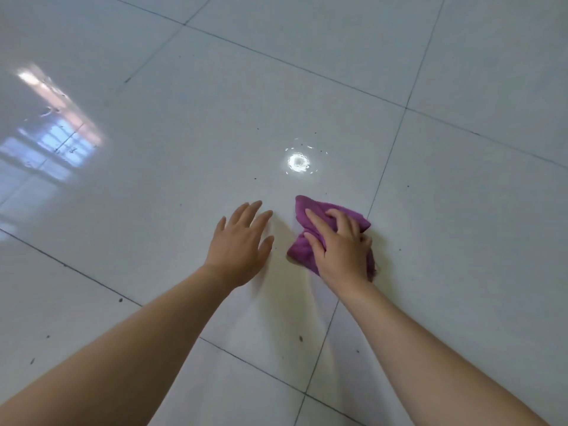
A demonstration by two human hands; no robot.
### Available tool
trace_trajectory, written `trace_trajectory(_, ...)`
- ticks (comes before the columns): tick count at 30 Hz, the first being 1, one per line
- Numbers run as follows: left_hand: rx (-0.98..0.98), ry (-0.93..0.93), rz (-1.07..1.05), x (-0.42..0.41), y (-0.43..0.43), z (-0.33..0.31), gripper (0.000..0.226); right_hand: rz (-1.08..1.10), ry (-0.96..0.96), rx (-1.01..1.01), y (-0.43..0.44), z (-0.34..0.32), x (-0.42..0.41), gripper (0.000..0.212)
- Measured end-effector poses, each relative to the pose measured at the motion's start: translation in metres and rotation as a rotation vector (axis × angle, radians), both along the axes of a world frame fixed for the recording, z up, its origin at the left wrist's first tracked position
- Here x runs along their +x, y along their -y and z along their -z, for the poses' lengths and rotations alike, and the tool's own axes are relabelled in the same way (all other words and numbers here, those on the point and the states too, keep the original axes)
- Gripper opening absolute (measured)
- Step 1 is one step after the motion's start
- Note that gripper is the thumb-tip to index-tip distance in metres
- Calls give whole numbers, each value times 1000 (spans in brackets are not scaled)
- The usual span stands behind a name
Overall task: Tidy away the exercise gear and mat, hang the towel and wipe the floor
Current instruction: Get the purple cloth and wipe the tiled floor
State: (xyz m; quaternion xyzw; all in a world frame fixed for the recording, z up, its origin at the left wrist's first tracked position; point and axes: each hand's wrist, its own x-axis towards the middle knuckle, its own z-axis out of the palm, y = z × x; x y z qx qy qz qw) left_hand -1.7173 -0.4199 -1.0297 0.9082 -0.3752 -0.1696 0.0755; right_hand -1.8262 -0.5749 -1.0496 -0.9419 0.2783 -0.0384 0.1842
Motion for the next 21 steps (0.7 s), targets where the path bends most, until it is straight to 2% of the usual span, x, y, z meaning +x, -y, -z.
trace_trajectory(5, -2, 22, 27, 9, -1, 12, 52, -28, -2, -153, 7, 15, -5, 43)
trace_trajectory(10, -63, 69, 49, 35, 17, 28, 72, -172, -87, -91, 13, 18, 13, 56)
trace_trajectory(14, -73, 98, 15, 55, 37, 40, 67, -105, 13, -123, 16, 26, 15, 45)
trace_trajectory(17, -97, 120, -42, 60, 40, 43, 61, 50, 92, -155, 24, 31, 32, 39)
trace_trajectory(19, -96, 119, -44, 59, 40, 43, 61, 132, 69, -139, 25, 29, 51, 41)
trace_trajectory(21, -92, 122, -45, 59, 41, 42, 61, 104, 47, -144, 25, 28, 57, 42)
